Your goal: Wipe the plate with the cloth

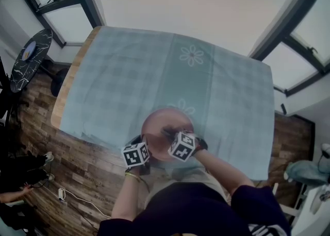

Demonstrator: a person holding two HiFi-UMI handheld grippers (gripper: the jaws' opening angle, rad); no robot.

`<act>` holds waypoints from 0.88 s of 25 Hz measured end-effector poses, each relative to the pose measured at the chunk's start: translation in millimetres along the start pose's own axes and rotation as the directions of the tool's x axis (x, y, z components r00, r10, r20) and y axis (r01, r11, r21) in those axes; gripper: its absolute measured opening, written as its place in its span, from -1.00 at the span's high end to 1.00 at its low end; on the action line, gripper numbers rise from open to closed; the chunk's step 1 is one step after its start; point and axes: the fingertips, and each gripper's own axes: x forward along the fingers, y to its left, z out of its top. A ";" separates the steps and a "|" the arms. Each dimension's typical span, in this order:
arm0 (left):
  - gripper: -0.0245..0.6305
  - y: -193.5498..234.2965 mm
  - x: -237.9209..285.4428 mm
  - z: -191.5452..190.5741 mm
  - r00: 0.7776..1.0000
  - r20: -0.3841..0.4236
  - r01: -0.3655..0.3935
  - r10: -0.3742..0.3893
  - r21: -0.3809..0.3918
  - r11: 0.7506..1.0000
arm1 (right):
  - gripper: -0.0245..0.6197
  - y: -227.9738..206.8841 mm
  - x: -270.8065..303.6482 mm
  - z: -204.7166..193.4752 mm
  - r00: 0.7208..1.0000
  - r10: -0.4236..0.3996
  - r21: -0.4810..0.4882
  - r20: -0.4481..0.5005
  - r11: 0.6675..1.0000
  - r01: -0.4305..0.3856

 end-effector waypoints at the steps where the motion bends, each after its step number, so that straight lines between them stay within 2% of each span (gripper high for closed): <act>1: 0.80 -0.3 -0.4 0.3 1.000 0.001 -0.002 0.002 -0.001 1.000 | 0.82 3.2 -1.0 -0.2 1.000 0.006 -0.005 0.001 1.000 -0.006; 12: 0.80 -1.4 0.3 2.4 1.000 0.016 -0.001 0.001 0.002 1.000 | 0.82 42.1 -3.5 -0.8 0.997 0.081 -0.065 0.005 0.995 -0.080; 22: 0.80 -3.0 -0.1 3.2 0.999 0.032 -0.005 0.005 -0.001 1.000 | 0.82 78.1 -4.9 -6.8 0.985 0.170 -0.134 -0.023 0.976 -0.171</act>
